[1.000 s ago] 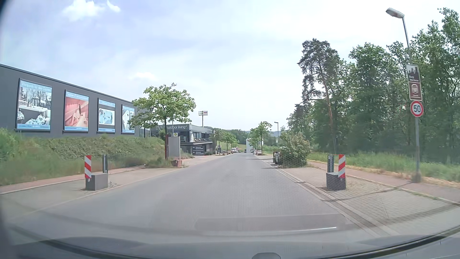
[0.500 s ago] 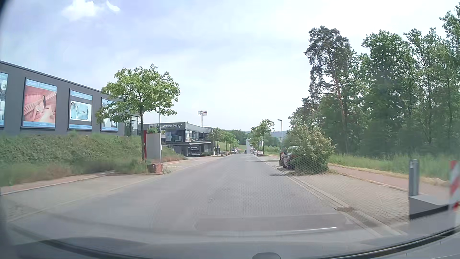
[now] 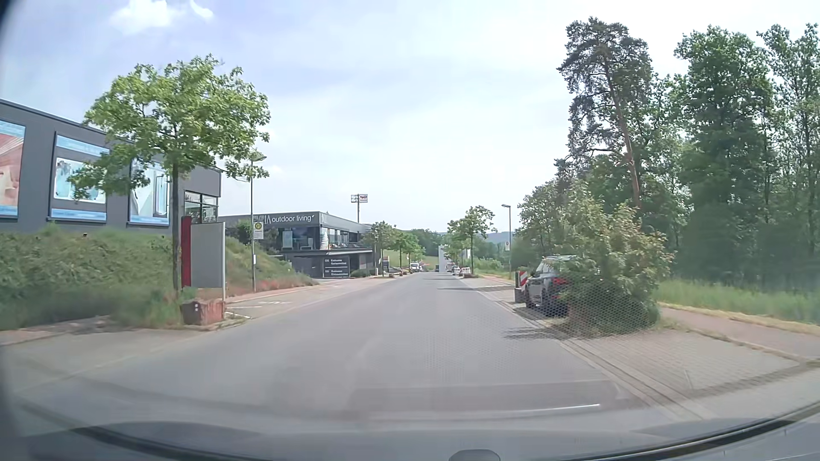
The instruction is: Follow the waypoints while adhering to traffic rules and regulations
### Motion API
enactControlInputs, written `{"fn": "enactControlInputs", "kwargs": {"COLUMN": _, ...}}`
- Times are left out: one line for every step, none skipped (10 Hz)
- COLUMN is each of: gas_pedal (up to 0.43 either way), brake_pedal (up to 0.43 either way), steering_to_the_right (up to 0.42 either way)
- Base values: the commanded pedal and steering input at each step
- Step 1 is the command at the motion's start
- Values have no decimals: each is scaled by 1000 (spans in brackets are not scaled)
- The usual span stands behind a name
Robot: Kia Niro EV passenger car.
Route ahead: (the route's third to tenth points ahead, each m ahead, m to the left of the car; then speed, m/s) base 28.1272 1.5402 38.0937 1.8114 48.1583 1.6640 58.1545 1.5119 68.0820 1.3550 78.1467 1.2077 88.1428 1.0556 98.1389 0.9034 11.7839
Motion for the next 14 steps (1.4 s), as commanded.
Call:
{"fn": "enactControlInputs", "kwargs": {"gas_pedal": 110, "brake_pedal": 0, "steering_to_the_right": 3}}
{"fn": "enactControlInputs", "kwargs": {"gas_pedal": 110, "brake_pedal": 0, "steering_to_the_right": 3}}
{"fn": "enactControlInputs", "kwargs": {"gas_pedal": 110, "brake_pedal": 0, "steering_to_the_right": 3}}
{"fn": "enactControlInputs", "kwargs": {"gas_pedal": 110, "brake_pedal": 0, "steering_to_the_right": 3}}
{"fn": "enactControlInputs", "kwargs": {"gas_pedal": 110, "brake_pedal": 0, "steering_to_the_right": 3}}
{"fn": "enactControlInputs", "kwargs": {"gas_pedal": 110, "brake_pedal": 0, "steering_to_the_right": 3}}
{"fn": "enactControlInputs", "kwargs": {"gas_pedal": 110, "brake_pedal": 0, "steering_to_the_right": 3}}
{"fn": "enactControlInputs", "kwargs": {"gas_pedal": 110, "brake_pedal": 0, "steering_to_the_right": 3}}
{"fn": "enactControlInputs", "kwargs": {"gas_pedal": 110, "brake_pedal": 0, "steering_to_the_right": 3}}
{"fn": "enactControlInputs", "kwargs": {"gas_pedal": 110, "brake_pedal": 0, "steering_to_the_right": 3}}
{"fn": "enactControlInputs", "kwargs": {"gas_pedal": 110, "brake_pedal": 0, "steering_to_the_right": 3}}
{"fn": "enactControlInputs", "kwargs": {"gas_pedal": 110, "brake_pedal": 0, "steering_to_the_right": 2}}
{"fn": "enactControlInputs", "kwargs": {"gas_pedal": 110, "brake_pedal": 0, "steering_to_the_right": 2}}
{"fn": "enactControlInputs", "kwargs": {"gas_pedal": 110, "brake_pedal": 0, "steering_to_the_right": 2}}
